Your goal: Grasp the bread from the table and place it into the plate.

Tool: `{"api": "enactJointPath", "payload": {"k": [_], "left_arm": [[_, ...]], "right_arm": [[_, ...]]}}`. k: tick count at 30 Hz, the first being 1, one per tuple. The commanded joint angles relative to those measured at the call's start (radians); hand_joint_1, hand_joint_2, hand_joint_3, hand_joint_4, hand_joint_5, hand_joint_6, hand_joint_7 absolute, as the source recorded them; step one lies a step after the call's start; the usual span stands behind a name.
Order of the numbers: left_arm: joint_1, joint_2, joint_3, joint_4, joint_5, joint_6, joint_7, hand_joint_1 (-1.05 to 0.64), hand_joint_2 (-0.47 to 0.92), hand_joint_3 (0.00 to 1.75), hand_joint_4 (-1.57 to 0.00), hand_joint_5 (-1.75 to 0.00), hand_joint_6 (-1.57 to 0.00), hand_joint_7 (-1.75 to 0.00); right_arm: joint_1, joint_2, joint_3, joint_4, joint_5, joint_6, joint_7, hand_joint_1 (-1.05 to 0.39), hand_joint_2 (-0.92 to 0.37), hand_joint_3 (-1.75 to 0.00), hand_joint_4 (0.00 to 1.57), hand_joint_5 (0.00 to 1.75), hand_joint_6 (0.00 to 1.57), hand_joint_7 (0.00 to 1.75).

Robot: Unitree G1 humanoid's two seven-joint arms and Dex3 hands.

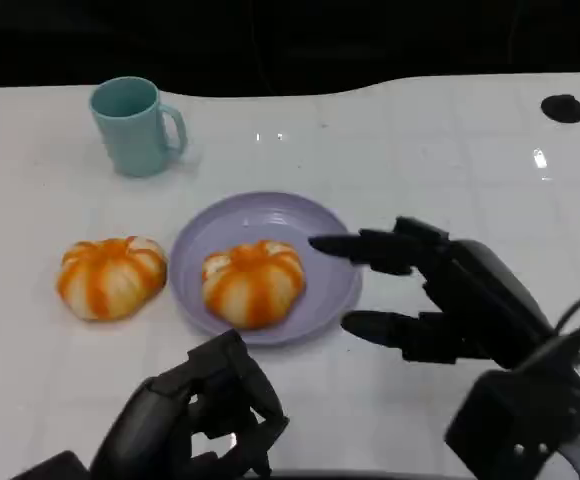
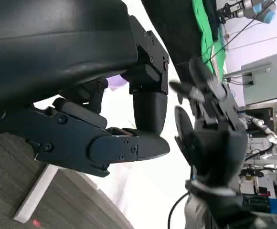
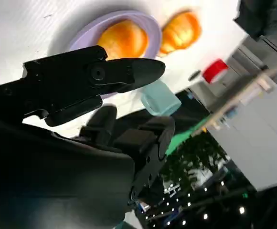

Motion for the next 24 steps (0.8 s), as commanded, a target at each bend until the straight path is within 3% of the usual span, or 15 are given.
{"api": "enactJointPath", "payload": {"k": [1,3,5,6,10,14,24], "left_arm": [[0.003,0.007,0.002,0.006,-0.003,-0.009,0.005,-0.50,0.92,0.46,-0.70,-1.75,-0.48,-1.75],[-0.001,0.006,0.004,0.008,-0.008,-0.003,0.005,-0.51,0.92,0.45,-0.70,-1.75,-0.48,-1.75],[-0.004,0.006,0.006,0.006,-0.009,0.006,0.007,-0.53,0.92,0.44,-0.69,-1.75,-0.47,-1.75],[-0.004,0.006,0.006,0.006,-0.009,0.009,0.008,-0.53,0.92,0.44,-0.69,-1.75,-0.47,-1.75],[-0.008,0.008,0.006,0.011,0.000,-0.002,0.008,-0.54,0.92,0.44,-0.69,-1.75,-0.48,-1.75],[-0.013,0.010,0.006,0.020,0.008,-0.017,0.007,-0.53,0.92,0.45,-0.70,-1.75,-0.48,-1.75],[-0.020,0.018,0.022,0.021,-0.001,-0.005,0.000,-0.53,0.92,0.46,-0.70,-1.75,-0.48,-1.74]], "right_arm": [[0.075,-0.021,-0.056,-0.050,0.081,-0.051,0.013,-0.32,-0.90,-0.28,0.66,1.31,0.76,0.68],[0.108,-0.021,-0.070,-0.074,0.105,-0.051,0.023,-0.29,-0.83,-0.43,0.68,1.45,0.71,0.90],[0.143,-0.013,-0.085,-0.094,0.123,-0.063,0.018,-0.24,-0.62,-0.85,0.76,1.51,0.74,1.01],[0.154,-0.010,-0.090,-0.100,0.127,-0.067,0.017,-0.23,-0.55,-0.97,0.80,1.53,0.76,1.04],[0.214,-0.012,-0.104,-0.139,0.154,-0.062,0.030,-0.18,-0.41,-1.27,0.87,1.60,0.83,1.16],[0.277,-0.022,-0.121,-0.192,0.165,-0.043,0.051,-0.18,-0.35,-1.38,0.92,1.73,0.86,1.30],[0.417,-0.053,-0.159,-0.316,0.173,0.049,0.112,-0.20,-0.34,-1.32,0.93,1.75,0.79,1.38]]}}
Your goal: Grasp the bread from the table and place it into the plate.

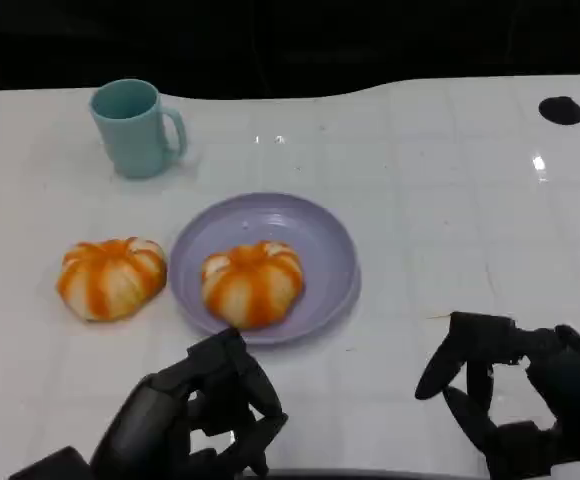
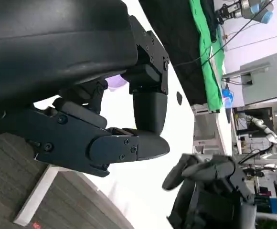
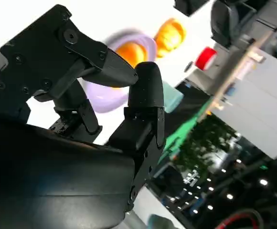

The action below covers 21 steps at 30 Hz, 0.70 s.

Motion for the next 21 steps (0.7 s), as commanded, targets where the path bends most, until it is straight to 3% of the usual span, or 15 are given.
{"api": "enactJointPath", "payload": {"k": [1,8,21], "left_arm": [[-0.007,0.018,0.017,0.010,-0.007,-0.003,0.000,-0.53,0.92,0.46,-0.70,-1.75,-0.48,-1.74],[-0.014,0.024,0.036,0.032,-0.021,-0.021,-0.009,-0.53,0.92,0.45,-0.70,-1.75,-0.49,-1.74],[-0.039,0.031,0.046,0.068,-0.021,-0.027,-0.005,-0.55,0.92,0.41,-0.70,-1.75,-0.51,-1.74]], "right_arm": [[0.039,-0.009,-0.019,-0.036,0.011,0.047,0.014,-0.20,-0.34,-1.32,0.92,1.75,0.79,1.37],[0.044,0.001,-0.011,-0.015,-0.004,0.060,0.005,-0.21,-0.35,-1.29,0.88,1.75,0.79,1.35],[0.001,0.019,-0.014,0.088,0.002,-0.036,-0.025,-0.22,-0.32,-1.32,0.88,1.75,0.82,1.35]]}}
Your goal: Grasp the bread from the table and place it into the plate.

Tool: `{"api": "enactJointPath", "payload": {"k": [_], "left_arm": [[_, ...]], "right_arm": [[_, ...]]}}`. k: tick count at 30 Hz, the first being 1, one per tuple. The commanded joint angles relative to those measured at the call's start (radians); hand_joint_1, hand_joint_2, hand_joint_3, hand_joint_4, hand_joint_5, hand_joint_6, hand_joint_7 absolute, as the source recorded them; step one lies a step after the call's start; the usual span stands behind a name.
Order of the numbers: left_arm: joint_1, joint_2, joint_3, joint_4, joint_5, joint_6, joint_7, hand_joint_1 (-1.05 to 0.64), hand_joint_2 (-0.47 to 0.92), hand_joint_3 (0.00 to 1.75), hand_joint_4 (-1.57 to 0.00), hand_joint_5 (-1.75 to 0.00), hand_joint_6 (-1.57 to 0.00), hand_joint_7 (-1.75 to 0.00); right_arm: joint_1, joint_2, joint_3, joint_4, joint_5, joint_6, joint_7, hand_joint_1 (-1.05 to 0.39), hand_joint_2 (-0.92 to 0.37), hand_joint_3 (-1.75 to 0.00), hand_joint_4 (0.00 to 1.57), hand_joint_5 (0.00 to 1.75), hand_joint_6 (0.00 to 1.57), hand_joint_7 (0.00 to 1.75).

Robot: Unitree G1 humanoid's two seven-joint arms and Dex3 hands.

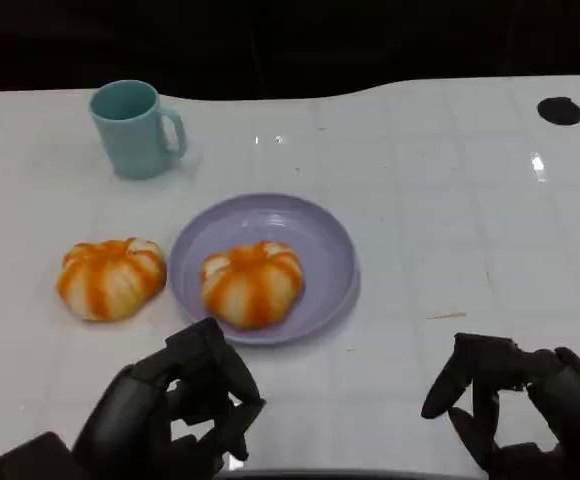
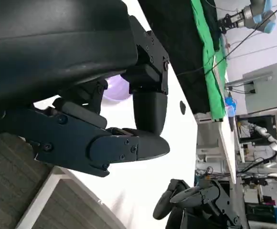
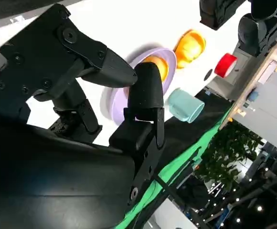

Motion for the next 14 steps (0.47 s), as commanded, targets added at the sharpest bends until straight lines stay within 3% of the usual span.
{"api": "enactJointPath", "payload": {"k": [1,14], "left_arm": [[-0.006,0.014,0.004,0.014,0.009,-0.015,-0.003,-0.54,0.92,0.41,-0.70,-1.75,-0.51,-1.73],[-0.012,0.015,0.006,0.023,0.002,-0.028,-0.007,-0.53,0.92,0.44,-0.71,-1.75,-0.53,-1.71]], "right_arm": [[-0.015,0.002,-0.013,0.027,0.011,-0.034,-0.010,-0.23,-0.31,-1.33,0.89,1.75,0.82,1.36],[-0.020,0.009,-0.006,0.043,-0.007,-0.041,-0.014,-0.23,-0.30,-1.36,0.92,1.75,0.82,1.37]]}}
